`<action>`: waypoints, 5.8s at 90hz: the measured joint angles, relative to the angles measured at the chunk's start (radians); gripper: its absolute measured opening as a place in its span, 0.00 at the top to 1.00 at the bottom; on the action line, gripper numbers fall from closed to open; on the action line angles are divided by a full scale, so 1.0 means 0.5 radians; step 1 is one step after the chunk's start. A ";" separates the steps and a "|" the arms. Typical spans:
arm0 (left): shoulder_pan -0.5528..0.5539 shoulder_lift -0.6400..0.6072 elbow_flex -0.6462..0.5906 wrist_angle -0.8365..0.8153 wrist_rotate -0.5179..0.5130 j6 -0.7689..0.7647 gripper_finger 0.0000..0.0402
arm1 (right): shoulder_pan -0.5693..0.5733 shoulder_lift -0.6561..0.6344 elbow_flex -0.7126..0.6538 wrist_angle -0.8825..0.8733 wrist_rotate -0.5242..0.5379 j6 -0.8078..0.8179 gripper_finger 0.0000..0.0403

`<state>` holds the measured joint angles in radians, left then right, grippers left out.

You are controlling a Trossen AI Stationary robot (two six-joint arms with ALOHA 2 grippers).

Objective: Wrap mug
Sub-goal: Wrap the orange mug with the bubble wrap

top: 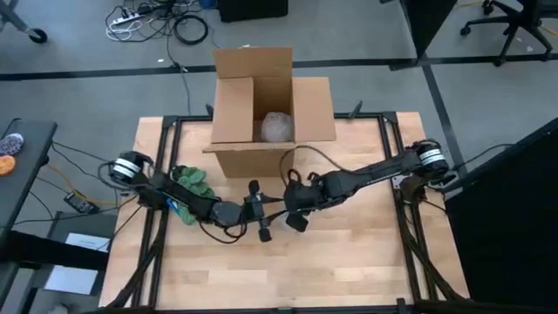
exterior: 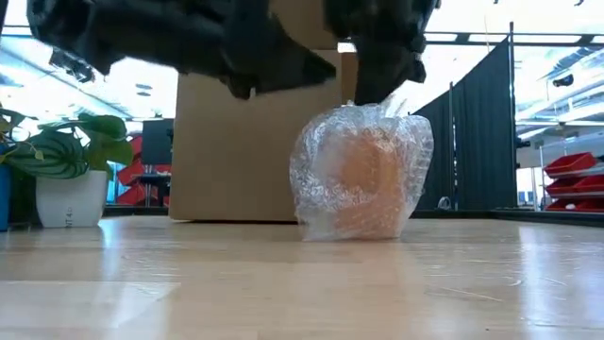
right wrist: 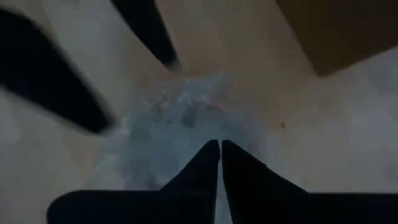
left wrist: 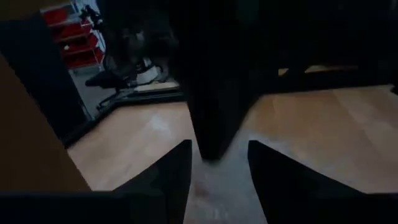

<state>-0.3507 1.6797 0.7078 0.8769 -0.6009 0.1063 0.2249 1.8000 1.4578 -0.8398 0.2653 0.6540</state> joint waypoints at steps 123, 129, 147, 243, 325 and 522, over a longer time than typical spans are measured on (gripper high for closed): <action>-0.102 -0.194 -0.002 -0.769 0.023 -0.381 0.65 | 0.045 0.297 0.013 0.032 -0.068 -0.018 1.00; -0.102 -0.194 -0.002 -0.783 0.023 -0.382 0.65 | 0.017 0.351 0.017 0.011 -0.078 -0.019 1.00; -0.102 -0.194 -0.002 -0.815 0.023 -0.381 0.65 | -0.009 0.356 0.011 -0.002 -0.158 -0.057 1.00; -0.099 -0.194 -0.002 -0.830 0.022 -0.377 0.65 | 0.024 0.303 -0.060 -0.010 -0.264 -0.031 1.00; -0.095 -0.194 -0.002 -0.848 0.020 -0.374 0.65 | 0.042 0.269 -0.192 -0.128 -0.158 0.033 1.00; -0.095 -0.171 -0.001 -0.814 0.019 -0.379 0.65 | 0.094 -0.051 -0.448 0.156 -0.022 0.008 1.00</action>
<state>-0.3981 1.5940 0.7074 0.4698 -0.5915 -0.0834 0.2717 1.7747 1.2340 -0.7620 0.2543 0.6581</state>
